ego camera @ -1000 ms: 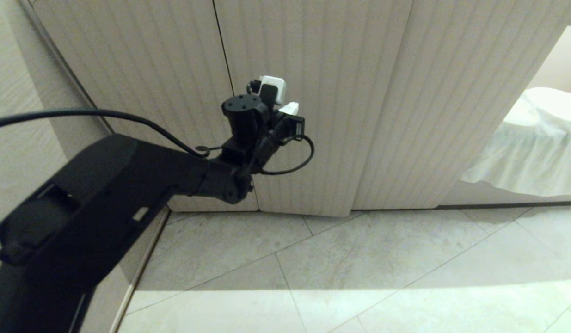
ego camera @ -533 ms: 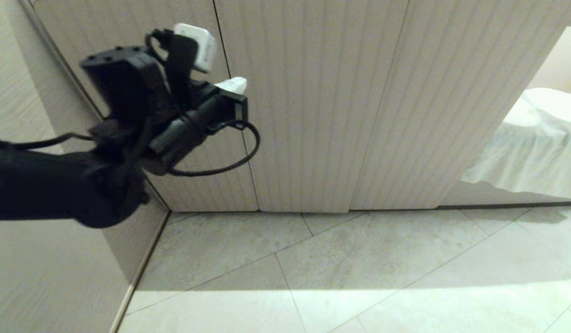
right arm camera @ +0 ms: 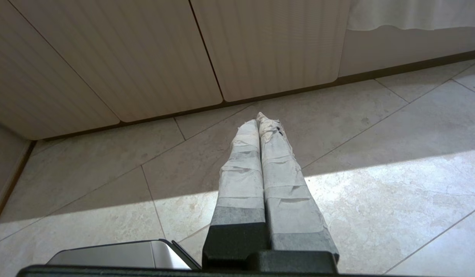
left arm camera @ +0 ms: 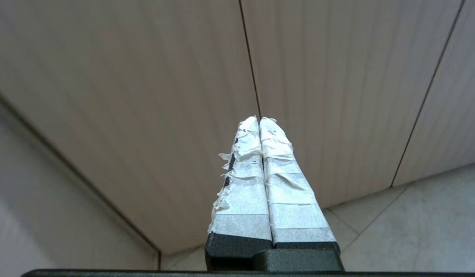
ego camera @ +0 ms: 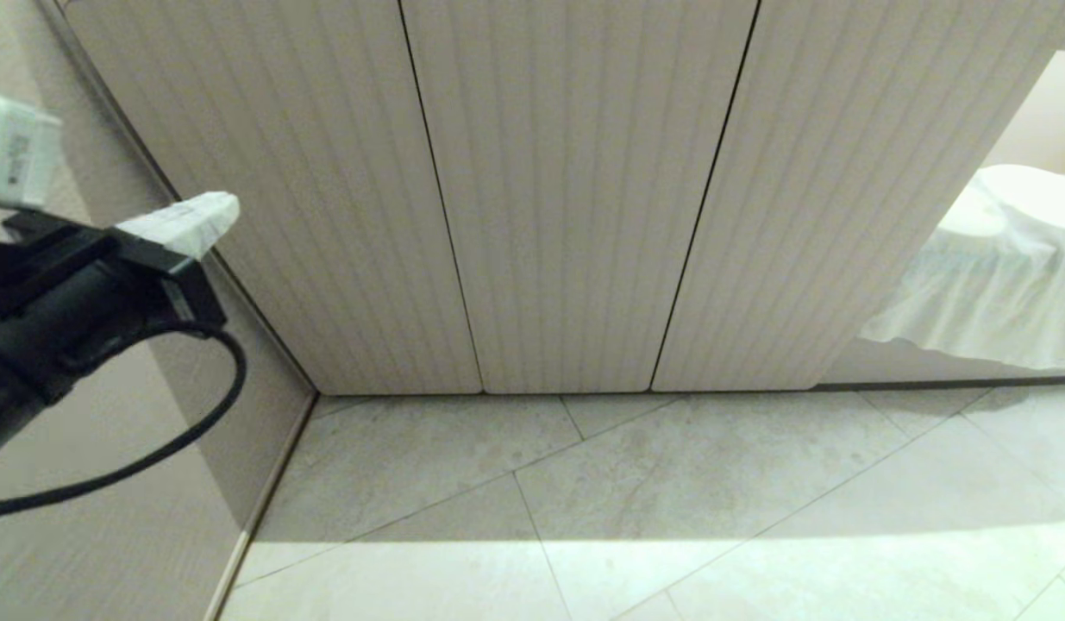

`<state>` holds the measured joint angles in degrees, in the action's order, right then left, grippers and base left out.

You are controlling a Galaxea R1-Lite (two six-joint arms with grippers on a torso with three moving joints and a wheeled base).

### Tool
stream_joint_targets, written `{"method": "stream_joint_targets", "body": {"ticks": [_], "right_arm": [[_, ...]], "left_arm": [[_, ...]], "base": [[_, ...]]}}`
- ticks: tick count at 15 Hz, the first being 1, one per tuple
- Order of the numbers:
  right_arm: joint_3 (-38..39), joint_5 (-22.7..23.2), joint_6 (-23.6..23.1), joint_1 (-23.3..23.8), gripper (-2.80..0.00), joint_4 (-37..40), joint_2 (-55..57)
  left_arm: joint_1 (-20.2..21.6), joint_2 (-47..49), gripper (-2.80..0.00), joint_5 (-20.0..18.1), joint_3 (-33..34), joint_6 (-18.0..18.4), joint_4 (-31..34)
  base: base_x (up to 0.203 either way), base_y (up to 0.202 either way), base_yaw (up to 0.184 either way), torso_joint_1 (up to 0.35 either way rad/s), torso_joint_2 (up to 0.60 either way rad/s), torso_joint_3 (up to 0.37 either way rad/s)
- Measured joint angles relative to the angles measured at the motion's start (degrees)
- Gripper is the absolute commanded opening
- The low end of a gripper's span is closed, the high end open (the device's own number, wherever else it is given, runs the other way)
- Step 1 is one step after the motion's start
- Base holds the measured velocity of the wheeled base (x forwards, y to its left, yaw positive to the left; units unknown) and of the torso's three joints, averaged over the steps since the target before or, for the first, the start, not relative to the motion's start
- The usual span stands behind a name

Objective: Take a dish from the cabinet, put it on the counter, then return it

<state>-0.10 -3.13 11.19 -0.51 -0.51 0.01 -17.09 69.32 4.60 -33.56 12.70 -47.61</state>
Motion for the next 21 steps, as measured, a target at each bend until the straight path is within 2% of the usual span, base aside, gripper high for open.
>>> {"method": "stream_joint_targets", "body": {"ticks": [3, 7, 9, 11, 13, 14, 18, 21], "right_arm": [[0.0, 0.0, 0.0, 0.0, -2.8, 0.0, 0.0], [0.0, 0.0, 0.0, 0.0, -2.8, 0.0, 0.0], [0.0, 0.0, 0.0, 0.0, -2.8, 0.0, 0.0], [0.0, 0.0, 0.0, 0.0, -2.8, 0.0, 0.0], [0.0, 0.0, 0.0, 0.0, -2.8, 0.0, 0.0], [0.0, 0.0, 0.0, 0.0, -2.8, 0.0, 0.0], [0.0, 0.0, 0.0, 0.0, -2.8, 0.0, 0.0], [0.0, 0.0, 0.0, 0.0, -2.8, 0.0, 0.0]], "left_arm": [[0.3, -9.4, -2.8, -0.1, 7.2, 0.0, 3.9], [-0.3, -22.3, -2.8, 0.0, 15.7, -0.2, 12.8], [0.1, -27.8, -2.8, -1.5, 20.5, -1.5, 14.6], [2.3, -33.4, -2.8, -5.9, 25.8, -4.3, 15.1], [6.4, -39.0, -2.8, -10.4, 30.7, -5.6, 15.9], [8.7, -42.1, -2.8, -11.4, 32.0, -5.9, 17.8], [14.7, -55.2, -2.8, -11.6, 33.4, -6.0, 33.3], [16.5, -64.1, -2.8, -8.5, 33.5, -6.7, 42.3]], "base": [[0.0, 0.0, 0.0, 0.0, 0.0, 0.0], [0.0, 0.0, 0.0, 0.0, 0.0, 0.0], [0.0, 0.0, 0.0, 0.0, 0.0, 0.0], [0.0, 0.0, 0.0, 0.0, 0.0, 0.0], [0.0, 0.0, 0.0, 0.0, 0.0, 0.0], [0.0, 0.0, 0.0, 0.0, 0.0, 0.0], [0.0, 0.0, 0.0, 0.0, 0.0, 0.0], [0.0, 0.0, 0.0, 0.0, 0.0, 0.0]]}}
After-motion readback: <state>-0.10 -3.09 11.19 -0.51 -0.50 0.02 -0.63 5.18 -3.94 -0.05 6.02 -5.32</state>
